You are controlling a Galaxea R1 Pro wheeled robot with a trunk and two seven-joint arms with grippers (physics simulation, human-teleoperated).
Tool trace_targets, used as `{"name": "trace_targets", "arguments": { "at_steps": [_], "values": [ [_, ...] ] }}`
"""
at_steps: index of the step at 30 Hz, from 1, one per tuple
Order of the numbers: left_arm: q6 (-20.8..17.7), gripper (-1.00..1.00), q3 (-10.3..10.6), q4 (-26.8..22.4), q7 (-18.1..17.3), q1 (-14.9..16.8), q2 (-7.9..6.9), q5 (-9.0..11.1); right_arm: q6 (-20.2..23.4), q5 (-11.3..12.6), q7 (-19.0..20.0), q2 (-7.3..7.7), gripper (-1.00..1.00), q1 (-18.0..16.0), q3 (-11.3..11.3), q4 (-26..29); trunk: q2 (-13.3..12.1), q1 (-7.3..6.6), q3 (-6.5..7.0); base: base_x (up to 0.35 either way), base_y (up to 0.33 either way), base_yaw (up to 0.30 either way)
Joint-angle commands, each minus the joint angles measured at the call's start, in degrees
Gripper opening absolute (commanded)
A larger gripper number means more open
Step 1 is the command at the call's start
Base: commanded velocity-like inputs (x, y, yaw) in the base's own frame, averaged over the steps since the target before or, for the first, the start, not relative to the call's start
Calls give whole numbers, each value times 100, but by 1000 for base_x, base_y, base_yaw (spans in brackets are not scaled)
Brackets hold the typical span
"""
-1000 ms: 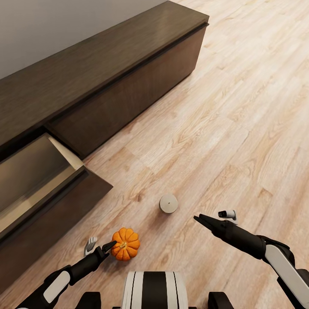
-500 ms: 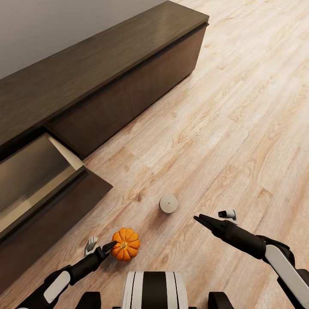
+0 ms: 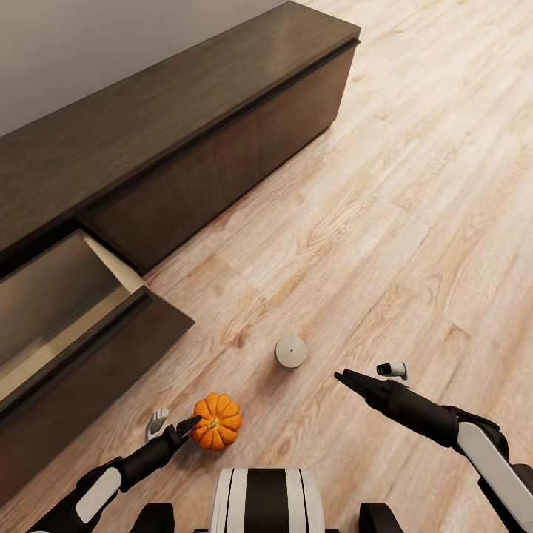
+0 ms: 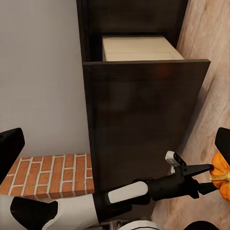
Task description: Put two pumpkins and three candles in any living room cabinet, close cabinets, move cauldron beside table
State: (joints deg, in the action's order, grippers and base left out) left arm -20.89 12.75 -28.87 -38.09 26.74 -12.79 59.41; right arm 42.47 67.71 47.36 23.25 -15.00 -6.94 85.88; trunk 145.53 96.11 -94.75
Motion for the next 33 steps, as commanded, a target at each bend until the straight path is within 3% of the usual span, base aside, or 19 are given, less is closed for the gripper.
{"name": "trace_targets", "arguments": {
  "at_steps": [1, 20, 24, 33],
  "values": [
    [-1, 100, 52, 16, 302, -2, -4, -43, 33, 40, -7, 4, 100, -3, -5, -1, 0, -2, 19, 0, 0, 0],
    [40, 100, 59, 13, 302, -2, -4, -80, 27, 48, -7, 4, 100, -3, -2, -2, -3, -8, 63, 0, 0, 0],
    [156, 100, 123, 10, 302, -2, 3, -230, 24, 49, -7, 4, 100, -3, 0, -1, -3, -8, 63, 0, 0, 0],
    [180, 100, 332, -96, 300, -2, 4, -280, 24, 49, -7, 4, 100, -3, -2, -1, -3, -8, 63, 0, 0, 0]
  ]
}}
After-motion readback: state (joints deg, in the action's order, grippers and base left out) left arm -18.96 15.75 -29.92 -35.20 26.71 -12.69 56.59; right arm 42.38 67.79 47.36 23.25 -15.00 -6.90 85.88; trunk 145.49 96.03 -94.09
